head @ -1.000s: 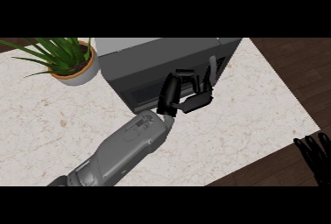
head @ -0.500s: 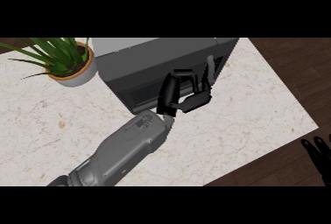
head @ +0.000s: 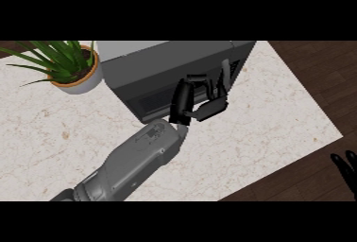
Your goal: Pick up the milk, place it into the microwave and close the microwave
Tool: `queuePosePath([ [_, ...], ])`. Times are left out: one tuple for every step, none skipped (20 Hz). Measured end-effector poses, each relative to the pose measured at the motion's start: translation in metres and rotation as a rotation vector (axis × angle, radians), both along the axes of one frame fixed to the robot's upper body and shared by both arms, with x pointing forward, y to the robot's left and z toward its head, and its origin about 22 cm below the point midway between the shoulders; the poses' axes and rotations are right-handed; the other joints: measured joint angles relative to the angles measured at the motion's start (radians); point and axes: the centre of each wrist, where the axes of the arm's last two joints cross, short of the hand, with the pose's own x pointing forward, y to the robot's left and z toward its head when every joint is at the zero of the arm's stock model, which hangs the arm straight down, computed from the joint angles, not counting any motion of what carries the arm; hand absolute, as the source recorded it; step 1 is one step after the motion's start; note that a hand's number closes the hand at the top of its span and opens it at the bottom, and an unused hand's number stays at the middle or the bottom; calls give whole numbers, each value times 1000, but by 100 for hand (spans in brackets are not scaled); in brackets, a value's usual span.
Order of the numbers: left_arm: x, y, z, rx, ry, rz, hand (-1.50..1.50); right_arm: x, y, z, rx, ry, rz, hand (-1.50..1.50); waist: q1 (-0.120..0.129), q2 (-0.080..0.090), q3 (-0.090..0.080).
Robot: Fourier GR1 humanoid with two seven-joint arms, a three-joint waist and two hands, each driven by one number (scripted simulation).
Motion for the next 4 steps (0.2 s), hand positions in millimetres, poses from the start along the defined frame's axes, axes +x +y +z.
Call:
queuePosePath([
  [0,0,0,0,-2,2,150,-1,-1,1,-1,2,2,-150,-1,0,0],
  [0,0,-1,-1,-3,3,150,-1,-1,2,-2,4,5,-150,-3,0,0],
  [0,0,-1,-2,-4,5,150,-2,-2,2,-3,6,7,-150,-4,0,0],
  [0,0,-1,-4,-4,4,150,-2,-2,3,-3,5,11,-150,-3,0,0],
])
